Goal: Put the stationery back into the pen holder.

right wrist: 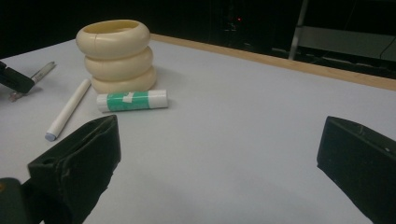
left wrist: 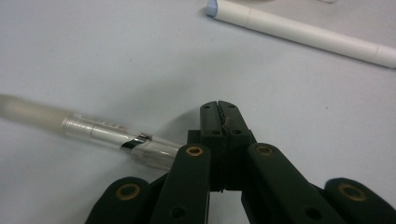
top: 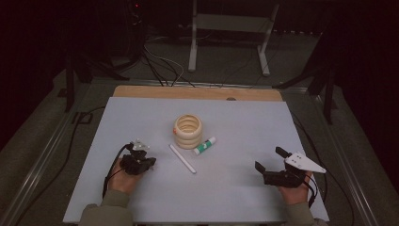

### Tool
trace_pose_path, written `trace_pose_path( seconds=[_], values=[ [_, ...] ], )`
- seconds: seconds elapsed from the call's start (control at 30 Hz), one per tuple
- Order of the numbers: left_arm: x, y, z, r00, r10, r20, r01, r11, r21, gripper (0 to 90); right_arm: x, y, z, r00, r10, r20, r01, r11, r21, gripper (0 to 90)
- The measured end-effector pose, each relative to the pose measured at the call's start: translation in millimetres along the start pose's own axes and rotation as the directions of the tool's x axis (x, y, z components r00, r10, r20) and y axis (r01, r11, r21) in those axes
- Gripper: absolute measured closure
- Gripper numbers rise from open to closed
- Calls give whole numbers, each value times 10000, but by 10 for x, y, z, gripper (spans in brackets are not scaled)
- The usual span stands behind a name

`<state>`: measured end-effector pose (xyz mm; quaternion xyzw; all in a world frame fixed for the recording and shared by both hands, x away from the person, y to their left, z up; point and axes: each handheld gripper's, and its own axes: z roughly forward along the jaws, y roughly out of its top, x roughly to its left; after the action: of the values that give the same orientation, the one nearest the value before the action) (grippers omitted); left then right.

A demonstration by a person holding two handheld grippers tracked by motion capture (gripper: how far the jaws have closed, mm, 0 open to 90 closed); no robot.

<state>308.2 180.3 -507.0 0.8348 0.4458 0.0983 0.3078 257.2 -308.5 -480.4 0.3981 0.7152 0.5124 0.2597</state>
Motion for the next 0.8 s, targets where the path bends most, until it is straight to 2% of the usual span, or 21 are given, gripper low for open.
trace_pose_path(
  seconds=[0.53,0.8],
  values=[
    [38,-131,-123,9999,-100,-80,102,9998,145,900,5,-1,3,10000,-24,0,24,10000,30,1],
    [82,-193,-188,9995,-144,-268,150,9997,216,900,6,-3,6,10000,-14,13,14,10000,64,1]
  ],
)
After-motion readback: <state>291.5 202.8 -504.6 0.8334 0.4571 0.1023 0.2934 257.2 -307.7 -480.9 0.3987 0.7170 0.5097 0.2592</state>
